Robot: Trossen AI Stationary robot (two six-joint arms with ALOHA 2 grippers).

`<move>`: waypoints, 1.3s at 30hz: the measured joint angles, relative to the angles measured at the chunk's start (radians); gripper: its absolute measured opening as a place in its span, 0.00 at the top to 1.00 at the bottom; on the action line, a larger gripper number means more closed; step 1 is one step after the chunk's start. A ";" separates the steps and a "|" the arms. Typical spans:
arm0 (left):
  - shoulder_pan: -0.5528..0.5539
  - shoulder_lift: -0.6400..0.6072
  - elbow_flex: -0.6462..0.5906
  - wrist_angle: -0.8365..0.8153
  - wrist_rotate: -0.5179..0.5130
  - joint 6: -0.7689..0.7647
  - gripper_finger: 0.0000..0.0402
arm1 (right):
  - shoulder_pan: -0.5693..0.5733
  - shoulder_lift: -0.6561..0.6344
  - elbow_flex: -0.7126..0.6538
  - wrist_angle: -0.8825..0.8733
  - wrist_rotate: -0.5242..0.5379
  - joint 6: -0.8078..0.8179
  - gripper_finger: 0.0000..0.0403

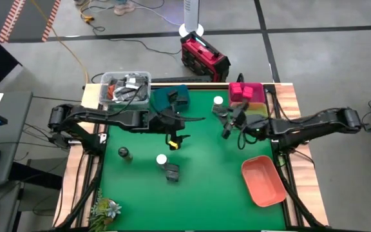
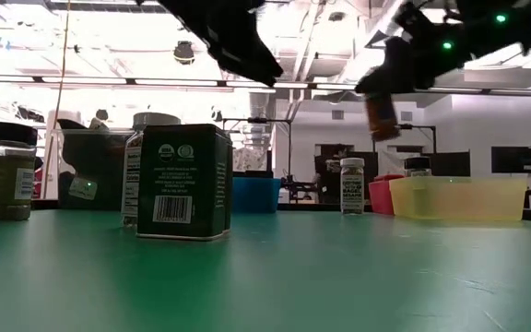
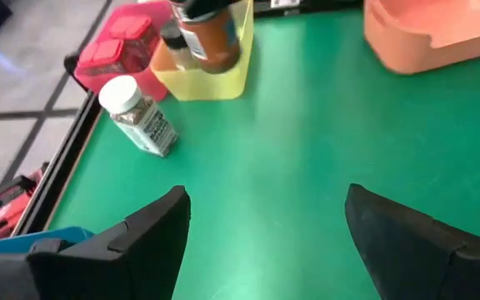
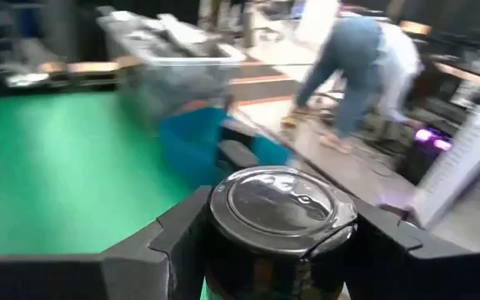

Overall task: Sort spices by type
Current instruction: Put the black seasoning from the middle left into the yellow bin

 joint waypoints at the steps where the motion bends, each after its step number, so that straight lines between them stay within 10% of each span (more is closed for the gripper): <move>1: -0.007 -0.014 -0.014 0.006 -0.011 0.000 0.24 | 0.000 -0.036 -0.025 0.004 0.027 0.009 0.41; 11: -0.108 -0.197 -0.197 0.167 -0.170 -0.008 0.24 | 0.002 -0.286 -0.141 -0.158 0.208 0.136 0.41; 29: -0.157 -0.392 -0.380 0.243 -0.264 -0.104 0.24 | -0.001 -0.365 -0.141 -0.668 0.542 0.593 0.41; 39: -0.157 -0.388 -0.380 0.251 -0.274 -0.091 0.24 | -0.069 -0.364 -0.318 -0.484 0.575 0.708 0.41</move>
